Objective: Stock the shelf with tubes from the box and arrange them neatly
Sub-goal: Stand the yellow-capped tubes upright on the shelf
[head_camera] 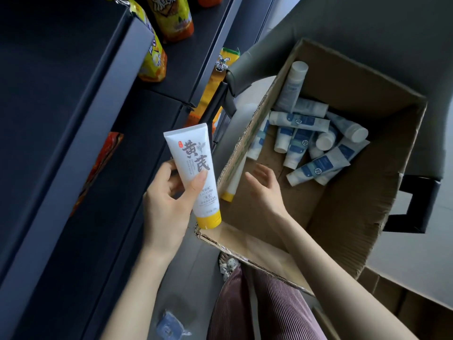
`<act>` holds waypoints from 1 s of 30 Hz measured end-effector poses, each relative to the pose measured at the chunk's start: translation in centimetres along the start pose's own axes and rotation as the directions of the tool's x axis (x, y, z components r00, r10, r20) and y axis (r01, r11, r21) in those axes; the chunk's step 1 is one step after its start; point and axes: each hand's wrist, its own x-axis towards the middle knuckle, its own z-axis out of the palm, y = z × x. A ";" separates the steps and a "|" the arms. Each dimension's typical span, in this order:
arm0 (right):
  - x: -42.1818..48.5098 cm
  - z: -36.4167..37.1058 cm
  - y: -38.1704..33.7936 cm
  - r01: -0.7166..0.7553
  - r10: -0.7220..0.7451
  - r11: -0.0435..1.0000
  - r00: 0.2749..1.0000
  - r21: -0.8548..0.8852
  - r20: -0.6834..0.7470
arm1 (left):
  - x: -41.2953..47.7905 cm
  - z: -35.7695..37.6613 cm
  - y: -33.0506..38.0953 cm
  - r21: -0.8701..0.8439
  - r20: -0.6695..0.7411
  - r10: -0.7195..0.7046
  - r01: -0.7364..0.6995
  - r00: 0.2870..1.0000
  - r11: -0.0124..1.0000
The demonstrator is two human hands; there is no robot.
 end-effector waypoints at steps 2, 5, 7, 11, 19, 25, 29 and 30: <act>1.6 1.0 1.0 -0.045 0.047 0.999 0.998 0.025 -0.046 | 0.2 -0.3 -0.1 -0.002 0.000 -0.017 0.017 1.000 1.000; 3.6 1.8 2.1 -0.141 0.148 0.987 0.985 0.076 -0.091 | 0.6 -0.8 -0.3 -0.014 0.018 -0.027 0.027 0.999 1.000; 4.6 2.0 2.7 -0.184 0.186 0.983 0.976 0.023 -0.117 | 0.9 -1.1 -0.5 -0.018 0.034 -0.031 0.031 0.999 0.999; 5.9 2.3 3.2 -0.235 0.228 0.969 0.969 -0.078 -0.092 | 1.7 -1.5 -1.0 -0.037 0.054 -0.049 0.051 0.997 0.998; 6.9 3.5 3.6 -0.199 0.198 0.928 0.980 -0.314 -0.036 | 3.4 -0.7 -1.7 -0.116 0.114 -0.177 0.190 0.978 0.975; 7.0 2.8 4.1 -0.283 0.274 0.951 0.958 -0.126 -0.082 | 3.5 0.1 -1.9 -0.129 0.171 -0.239 0.262 0.956 0.956; 5.3 1.1 3.8 -0.267 0.268 0.963 0.963 0.024 -0.020 | 2.7 -0.1 -1.6 -0.142 0.235 -0.264 0.301 0.936 0.943; 4.7 0.6 3.5 -0.265 0.265 0.962 0.964 0.063 -0.001 | 2.4 -0.2 -1.5 -0.138 0.247 -0.265 0.304 0.932 0.942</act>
